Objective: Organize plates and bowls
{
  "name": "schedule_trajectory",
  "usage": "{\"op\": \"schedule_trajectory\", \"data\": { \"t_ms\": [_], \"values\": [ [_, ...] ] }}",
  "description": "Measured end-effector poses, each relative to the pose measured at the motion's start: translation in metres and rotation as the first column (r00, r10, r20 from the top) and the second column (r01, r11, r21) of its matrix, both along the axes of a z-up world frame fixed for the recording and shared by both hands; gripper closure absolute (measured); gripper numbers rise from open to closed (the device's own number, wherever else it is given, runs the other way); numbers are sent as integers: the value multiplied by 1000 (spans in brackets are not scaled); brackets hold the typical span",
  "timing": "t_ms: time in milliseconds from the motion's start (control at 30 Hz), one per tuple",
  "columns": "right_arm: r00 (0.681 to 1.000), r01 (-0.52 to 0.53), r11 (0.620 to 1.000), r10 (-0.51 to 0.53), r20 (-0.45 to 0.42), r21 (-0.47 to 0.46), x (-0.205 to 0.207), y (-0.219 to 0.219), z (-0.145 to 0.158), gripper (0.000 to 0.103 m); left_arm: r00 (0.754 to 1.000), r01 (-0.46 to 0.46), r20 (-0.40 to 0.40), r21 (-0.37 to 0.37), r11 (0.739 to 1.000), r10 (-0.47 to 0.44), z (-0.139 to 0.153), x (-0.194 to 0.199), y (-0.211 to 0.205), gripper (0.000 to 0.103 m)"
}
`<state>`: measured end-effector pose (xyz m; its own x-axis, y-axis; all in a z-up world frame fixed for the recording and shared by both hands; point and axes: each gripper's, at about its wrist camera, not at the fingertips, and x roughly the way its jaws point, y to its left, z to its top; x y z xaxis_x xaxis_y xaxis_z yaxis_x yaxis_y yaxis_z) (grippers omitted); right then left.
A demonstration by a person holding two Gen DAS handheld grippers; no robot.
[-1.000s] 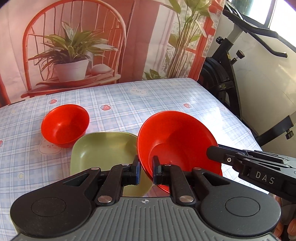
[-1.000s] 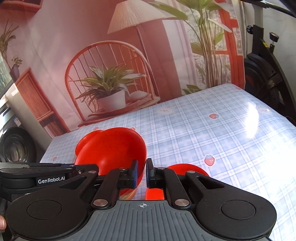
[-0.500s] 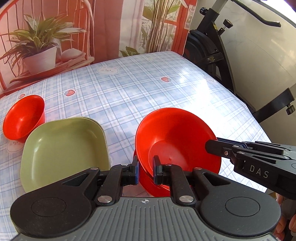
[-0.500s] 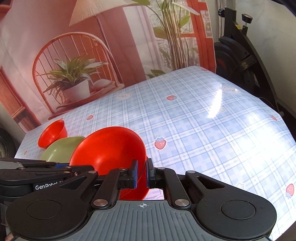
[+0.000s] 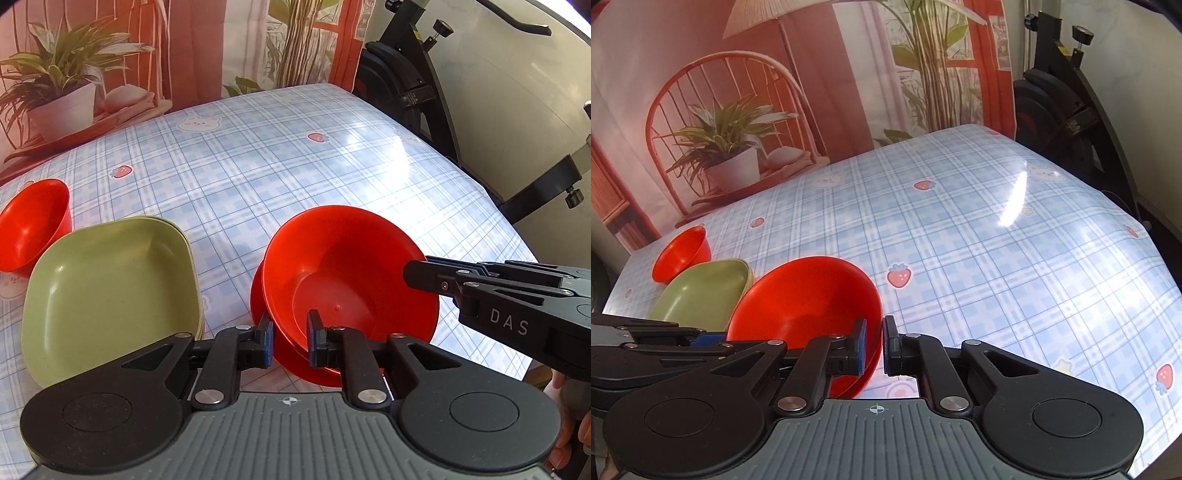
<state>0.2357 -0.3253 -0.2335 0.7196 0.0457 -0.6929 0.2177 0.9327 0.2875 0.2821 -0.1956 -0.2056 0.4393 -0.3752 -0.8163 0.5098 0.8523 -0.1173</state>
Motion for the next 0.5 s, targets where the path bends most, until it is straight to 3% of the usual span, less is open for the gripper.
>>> {"op": "schedule_trajectory", "data": {
  "t_ms": [200, 333, 500],
  "values": [
    [1000, -4, 1000, 4, -14, 0, -2, -1, -2, 94, 1000, 17, -1, -7, 1000, -17, 2, 2, 3, 79],
    [1000, -7, 1000, 7, -12, -1, -2, 0, -1, 94, 1000, 6, 15, -19, 1000, -6, 6, -1, 7, 62],
    [1000, -10, 1000, 10, 1, -18, -3, 3, 7, 94, 1000, -5, 25, -35, 999, 6, 14, -2, 14, 62]
  ]
}}
